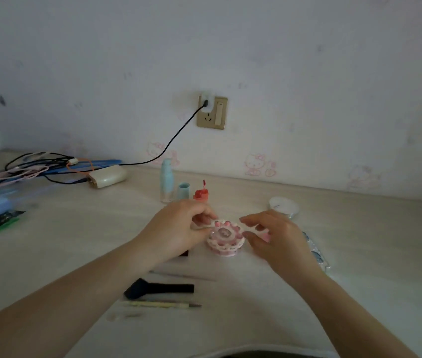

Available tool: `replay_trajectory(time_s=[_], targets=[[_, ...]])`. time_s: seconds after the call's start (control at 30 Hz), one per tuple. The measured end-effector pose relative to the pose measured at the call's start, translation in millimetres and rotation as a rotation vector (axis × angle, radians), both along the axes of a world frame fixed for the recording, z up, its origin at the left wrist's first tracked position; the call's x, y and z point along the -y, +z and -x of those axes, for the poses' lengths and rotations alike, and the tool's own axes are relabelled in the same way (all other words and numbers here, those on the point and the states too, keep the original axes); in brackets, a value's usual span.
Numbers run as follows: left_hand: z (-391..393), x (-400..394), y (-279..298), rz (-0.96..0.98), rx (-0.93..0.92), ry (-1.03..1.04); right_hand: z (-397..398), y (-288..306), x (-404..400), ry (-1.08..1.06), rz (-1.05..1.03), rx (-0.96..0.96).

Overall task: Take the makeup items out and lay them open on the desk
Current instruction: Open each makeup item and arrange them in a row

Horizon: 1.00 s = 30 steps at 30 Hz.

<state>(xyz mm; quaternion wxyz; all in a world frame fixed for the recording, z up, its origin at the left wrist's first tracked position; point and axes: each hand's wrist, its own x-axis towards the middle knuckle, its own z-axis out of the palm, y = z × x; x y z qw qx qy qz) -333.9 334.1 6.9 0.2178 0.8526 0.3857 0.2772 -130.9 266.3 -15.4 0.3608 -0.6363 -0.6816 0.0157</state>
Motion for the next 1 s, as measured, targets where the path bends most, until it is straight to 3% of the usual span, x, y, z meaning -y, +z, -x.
replay_trajectory(time_s=[0.27,0.47,0.67,1.0], targets=[[-127,-77,-2,0.163,-0.067,-0.114,-127,9,-45,-0.288,0.247,0.049],[-185,-110,-28,0.242,-0.219,-0.121,-157,-5,-76,-0.226,0.483,0.064],[-209,-123,-46,0.176,-0.297,-0.191,-158,-6,-92,-0.134,0.484,0.023],[-208,-122,-47,0.169,-0.111,-0.259,-157,-18,-96,-0.108,0.453,-0.012]])
